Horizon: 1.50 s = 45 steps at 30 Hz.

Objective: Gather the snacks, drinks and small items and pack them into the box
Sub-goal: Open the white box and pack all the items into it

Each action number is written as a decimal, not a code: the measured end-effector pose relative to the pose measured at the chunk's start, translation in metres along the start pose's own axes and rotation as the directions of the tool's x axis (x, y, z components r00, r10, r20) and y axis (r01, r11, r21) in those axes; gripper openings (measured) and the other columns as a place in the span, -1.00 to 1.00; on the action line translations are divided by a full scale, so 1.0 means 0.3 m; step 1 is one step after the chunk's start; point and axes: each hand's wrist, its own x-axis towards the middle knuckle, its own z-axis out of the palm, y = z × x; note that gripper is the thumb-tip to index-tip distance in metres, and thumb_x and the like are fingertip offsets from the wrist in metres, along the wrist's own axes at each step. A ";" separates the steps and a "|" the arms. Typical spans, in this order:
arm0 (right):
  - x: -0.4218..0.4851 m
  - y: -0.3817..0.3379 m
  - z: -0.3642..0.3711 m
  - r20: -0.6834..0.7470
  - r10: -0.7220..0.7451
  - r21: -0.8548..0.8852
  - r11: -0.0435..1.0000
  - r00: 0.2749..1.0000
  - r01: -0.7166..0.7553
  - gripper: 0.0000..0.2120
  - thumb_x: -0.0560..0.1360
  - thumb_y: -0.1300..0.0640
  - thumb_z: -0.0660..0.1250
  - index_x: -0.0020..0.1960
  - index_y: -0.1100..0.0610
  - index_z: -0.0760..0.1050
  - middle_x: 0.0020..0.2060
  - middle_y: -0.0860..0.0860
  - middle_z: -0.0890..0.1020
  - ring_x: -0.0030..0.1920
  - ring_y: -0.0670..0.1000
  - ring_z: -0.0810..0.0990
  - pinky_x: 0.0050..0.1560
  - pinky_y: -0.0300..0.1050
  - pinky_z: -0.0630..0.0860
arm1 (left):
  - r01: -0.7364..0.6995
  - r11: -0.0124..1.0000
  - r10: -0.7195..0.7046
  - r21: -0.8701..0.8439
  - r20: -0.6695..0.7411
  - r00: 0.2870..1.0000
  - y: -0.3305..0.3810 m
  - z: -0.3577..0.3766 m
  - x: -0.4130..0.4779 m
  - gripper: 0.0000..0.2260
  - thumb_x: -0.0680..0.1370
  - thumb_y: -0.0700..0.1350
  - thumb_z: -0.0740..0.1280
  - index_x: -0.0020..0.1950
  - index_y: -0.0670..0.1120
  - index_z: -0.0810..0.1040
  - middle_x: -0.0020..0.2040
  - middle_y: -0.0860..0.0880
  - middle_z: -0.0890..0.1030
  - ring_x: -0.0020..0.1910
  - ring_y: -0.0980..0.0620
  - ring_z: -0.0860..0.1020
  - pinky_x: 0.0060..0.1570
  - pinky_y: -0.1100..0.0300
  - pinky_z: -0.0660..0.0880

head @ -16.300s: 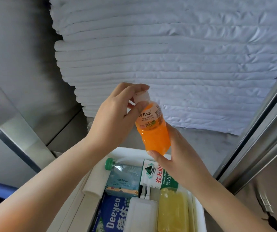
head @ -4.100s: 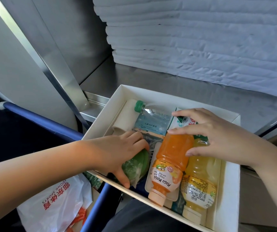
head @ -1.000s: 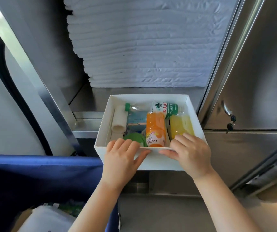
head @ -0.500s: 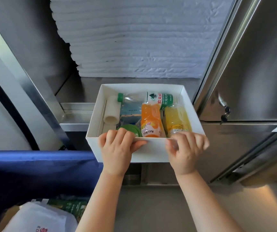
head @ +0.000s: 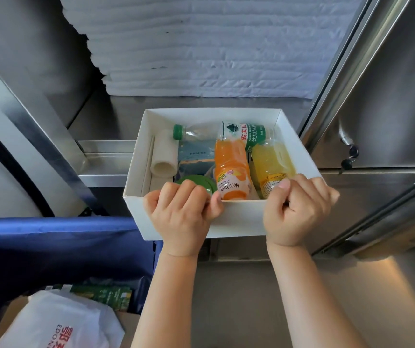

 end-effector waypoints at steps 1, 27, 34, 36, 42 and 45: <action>0.013 -0.002 -0.003 -0.002 0.001 0.010 1.000 1.000 -0.001 -0.61 0.46 0.23 0.13 -0.55 0.19 0.27 -0.59 0.04 0.35 -0.45 0.07 0.24 -0.22 -0.09 0.14 | 0.007 1.000 -0.007 -0.004 -0.010 1.000 0.006 -0.003 0.009 -0.53 0.63 0.03 0.11 -0.47 -0.09 0.34 -0.49 -0.02 0.41 -0.37 0.00 0.25 -0.28 0.12 0.12; 0.332 0.109 -0.710 -0.141 -0.035 0.215 0.974 0.989 0.065 -0.56 0.50 0.24 0.13 -0.56 0.22 0.26 -0.59 0.04 0.34 -0.47 0.03 0.24 -0.25 -0.09 0.11 | -0.064 0.990 0.039 -0.127 -0.188 0.981 0.596 -0.476 0.204 -0.52 0.62 -0.10 0.13 -0.52 -0.08 0.25 -0.53 -0.01 0.36 -0.41 -0.03 0.23 -0.29 0.11 0.10; 0.436 0.285 -1.063 -0.212 -0.078 0.155 0.981 0.974 0.112 -0.56 0.52 0.21 0.11 -0.54 0.18 0.24 -0.58 0.04 0.33 -0.45 0.03 0.23 -0.27 -0.09 0.12 | -0.079 0.974 0.037 -0.213 -0.193 0.980 0.961 -0.610 0.210 -0.51 0.62 -0.09 0.11 -0.53 -0.08 0.24 -0.54 -0.02 0.35 -0.41 -0.01 0.21 -0.28 0.11 0.09; 0.449 0.346 -1.162 -0.217 -0.093 0.107 0.987 0.972 0.118 -0.55 0.54 0.20 0.09 -0.53 0.17 0.23 -0.57 0.04 0.33 -0.44 0.03 0.24 -0.24 -0.11 0.11 | -0.087 0.965 0.037 -0.248 -0.201 0.979 1.060 -0.630 0.198 -0.51 0.62 -0.10 0.12 -0.54 -0.09 0.24 -0.55 -0.03 0.34 -0.41 -0.01 0.21 -0.29 0.10 0.09; 0.466 0.522 -1.418 -0.267 -0.093 -0.040 0.996 0.959 0.085 -0.55 0.52 0.22 0.09 -0.54 0.18 0.17 -0.58 0.04 0.27 -0.46 0.07 0.20 -0.25 -0.07 0.09 | -0.122 0.910 0.031 -0.397 -0.228 0.973 1.339 -0.644 0.166 -0.49 0.62 -0.09 0.12 -0.56 -0.11 0.25 -0.55 -0.02 0.34 -0.41 -0.02 0.19 -0.33 0.09 0.09; 0.485 0.599 -1.519 -0.300 -0.094 -0.111 0.992 0.949 0.063 -0.58 0.50 0.25 0.10 -0.53 0.15 0.14 -0.53 -0.04 0.19 -0.44 0.06 0.17 -0.23 -0.08 0.07 | -0.150 0.865 0.043 -0.479 -0.226 0.973 1.465 -0.634 0.163 -0.49 0.62 -0.08 0.12 -0.55 -0.11 0.26 -0.54 -0.02 0.36 -0.41 -0.01 0.20 -0.36 0.06 0.11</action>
